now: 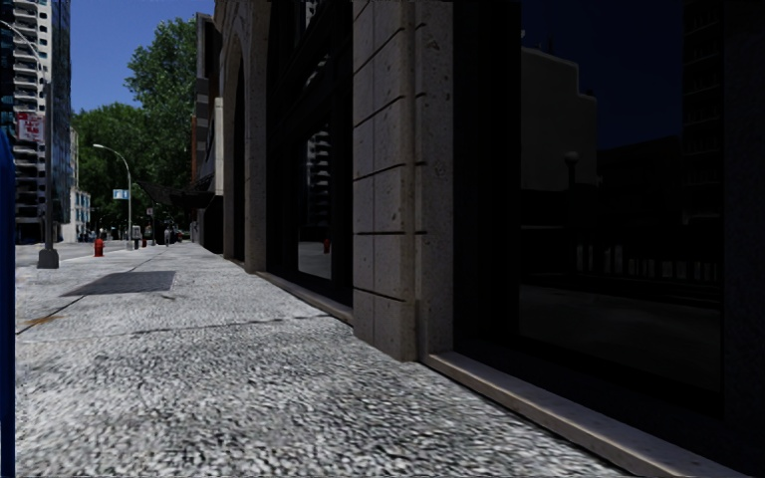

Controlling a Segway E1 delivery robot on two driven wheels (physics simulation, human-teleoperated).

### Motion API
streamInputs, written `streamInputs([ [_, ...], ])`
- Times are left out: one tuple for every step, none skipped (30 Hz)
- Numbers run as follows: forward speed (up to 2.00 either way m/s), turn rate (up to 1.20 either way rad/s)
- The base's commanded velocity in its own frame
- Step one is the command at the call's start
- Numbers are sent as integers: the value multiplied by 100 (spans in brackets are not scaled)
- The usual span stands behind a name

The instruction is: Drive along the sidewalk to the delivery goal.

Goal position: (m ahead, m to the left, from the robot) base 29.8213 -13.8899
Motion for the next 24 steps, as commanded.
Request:
streamInputs([
  [112,41],
  [112,49],
  [112,52],
  [112,52],
  [112,53],
  [112,53],
  [112,53],
  [112,53],
  [112,53],
  [112,53],
  [112,46],
  [112,18],
  [112,18],
  [112,3],
  [112,0],
  [112,0],
  [112,0],
  [112,4],
  [112,15],
  [112,32],
  [112,32],
  [112,40],
  [112,42],
  [112,48],
])
